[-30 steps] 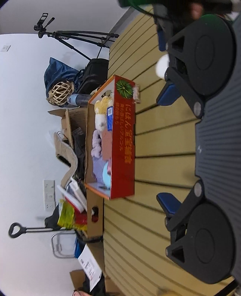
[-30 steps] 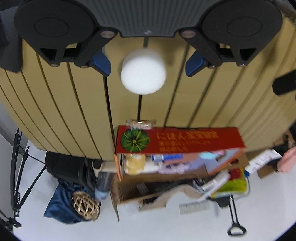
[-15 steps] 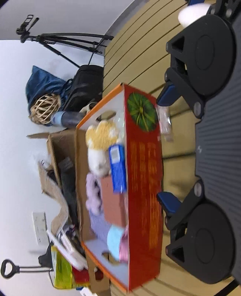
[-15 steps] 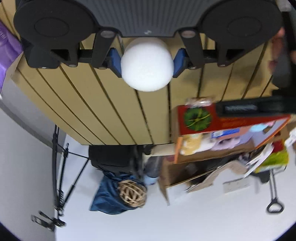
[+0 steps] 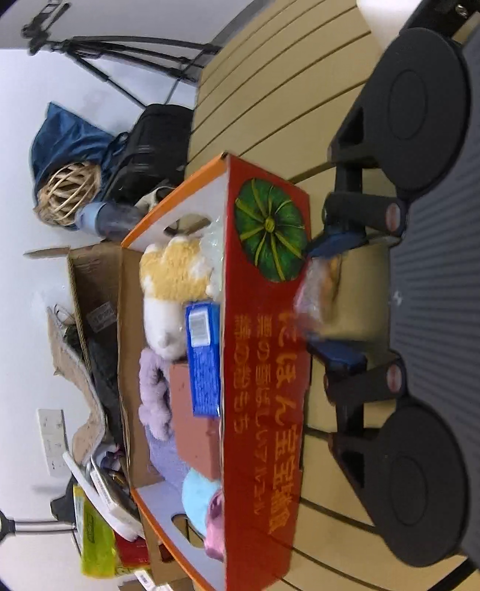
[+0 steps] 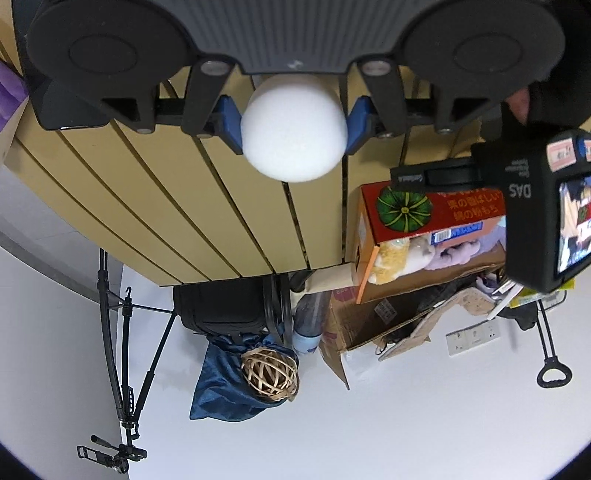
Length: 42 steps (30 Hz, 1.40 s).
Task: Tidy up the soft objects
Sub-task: 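Carry the white sponge with the right tool while the left tool carries the packet into the box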
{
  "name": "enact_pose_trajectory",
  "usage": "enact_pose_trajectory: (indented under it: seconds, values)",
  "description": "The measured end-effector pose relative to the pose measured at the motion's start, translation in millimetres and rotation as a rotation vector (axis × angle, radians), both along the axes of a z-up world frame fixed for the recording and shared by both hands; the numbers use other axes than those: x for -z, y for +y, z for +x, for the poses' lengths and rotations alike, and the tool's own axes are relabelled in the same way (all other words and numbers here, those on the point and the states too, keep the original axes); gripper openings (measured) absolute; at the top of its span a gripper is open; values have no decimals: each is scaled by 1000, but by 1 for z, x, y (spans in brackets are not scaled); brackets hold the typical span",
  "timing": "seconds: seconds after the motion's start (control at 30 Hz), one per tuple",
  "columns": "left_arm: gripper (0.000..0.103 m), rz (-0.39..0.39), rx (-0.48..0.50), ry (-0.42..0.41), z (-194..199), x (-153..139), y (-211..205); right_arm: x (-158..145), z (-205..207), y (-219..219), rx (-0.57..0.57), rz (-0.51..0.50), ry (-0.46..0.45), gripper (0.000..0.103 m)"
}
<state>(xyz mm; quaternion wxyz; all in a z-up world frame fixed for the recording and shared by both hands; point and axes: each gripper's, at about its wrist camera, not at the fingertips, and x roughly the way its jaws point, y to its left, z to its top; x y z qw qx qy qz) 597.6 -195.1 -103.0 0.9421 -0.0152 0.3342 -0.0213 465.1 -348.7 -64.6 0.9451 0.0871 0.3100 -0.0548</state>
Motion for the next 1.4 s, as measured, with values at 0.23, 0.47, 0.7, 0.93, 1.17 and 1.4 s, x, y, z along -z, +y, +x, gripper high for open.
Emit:
enact_pose_trajectory:
  seconds: [0.23,0.47,0.7,0.93,1.17,1.4]
  values:
    - [15,-125,19,9,-24,-5,43,-1,0,7,-18,-16,4,56]
    - [14,-140,65,-62,-92,-26,88,-11,-9,18,-36,-51,-28,56]
    - [14,-177,135,-148,-154,-67,120,-37,-24,57,-142,-49,-98,56]
    - [15,-204,144,-183,-150,-83,124,-42,-30,92,-250,-85,-104,56]
    - [15,-223,96,-236,-70,-104,139,-70,23,95,-268,-93,-158,57]
    - [15,-303,-28,-179,29,-94,178,-70,166,117,-344,-79,-90,57]
